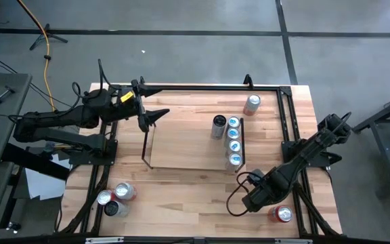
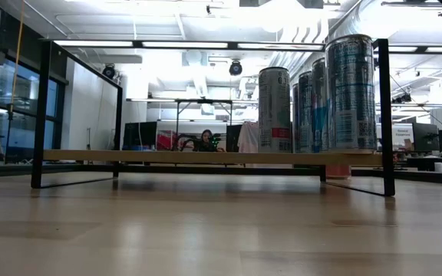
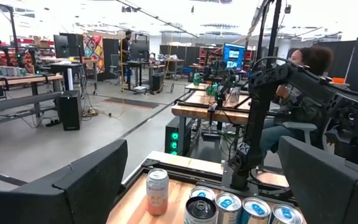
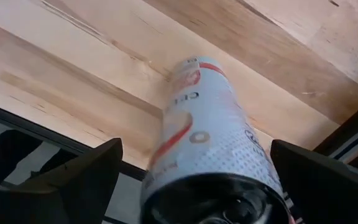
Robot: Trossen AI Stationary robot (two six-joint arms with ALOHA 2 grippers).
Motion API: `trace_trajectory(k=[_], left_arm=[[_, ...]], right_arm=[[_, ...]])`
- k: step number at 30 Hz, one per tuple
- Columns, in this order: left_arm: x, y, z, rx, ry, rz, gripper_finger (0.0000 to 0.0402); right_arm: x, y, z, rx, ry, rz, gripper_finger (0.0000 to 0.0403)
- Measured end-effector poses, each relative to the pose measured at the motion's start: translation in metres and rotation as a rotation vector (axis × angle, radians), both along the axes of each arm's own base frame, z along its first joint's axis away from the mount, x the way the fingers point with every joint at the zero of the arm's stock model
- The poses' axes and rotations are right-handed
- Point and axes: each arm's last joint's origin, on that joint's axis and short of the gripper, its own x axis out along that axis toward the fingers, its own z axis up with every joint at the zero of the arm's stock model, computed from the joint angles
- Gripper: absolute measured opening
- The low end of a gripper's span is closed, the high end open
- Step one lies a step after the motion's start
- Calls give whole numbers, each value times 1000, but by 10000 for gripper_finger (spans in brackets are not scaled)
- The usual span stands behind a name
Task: Place canned beverage on shelf
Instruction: Put the black soda can aligned with the other black soda can on the shelf
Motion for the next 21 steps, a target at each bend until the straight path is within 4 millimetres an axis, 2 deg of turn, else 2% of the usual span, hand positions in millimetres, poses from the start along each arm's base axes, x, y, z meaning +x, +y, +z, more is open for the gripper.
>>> trace_trajectory(k=[6, 13, 14, 16, 21], left_arm=[[0, 0, 0, -9, -3, 0, 376], [0, 0, 0, -17, -6, 15, 376], [0, 0, 0, -17, -7, 15, 376], [0, 0, 1, -16, -12, 15, 376], [-1, 1, 3, -16, -31, 22, 376]], right_arm=[[-4, -2, 0, 2, 61, 6, 357], [-3, 0, 2, 31, 48, 43, 255], [-2, 1, 5, 38, 38, 56, 241], [1, 3, 17, 65, -1, 96, 239], [7, 7, 64, 103, -127, 202, 239]])
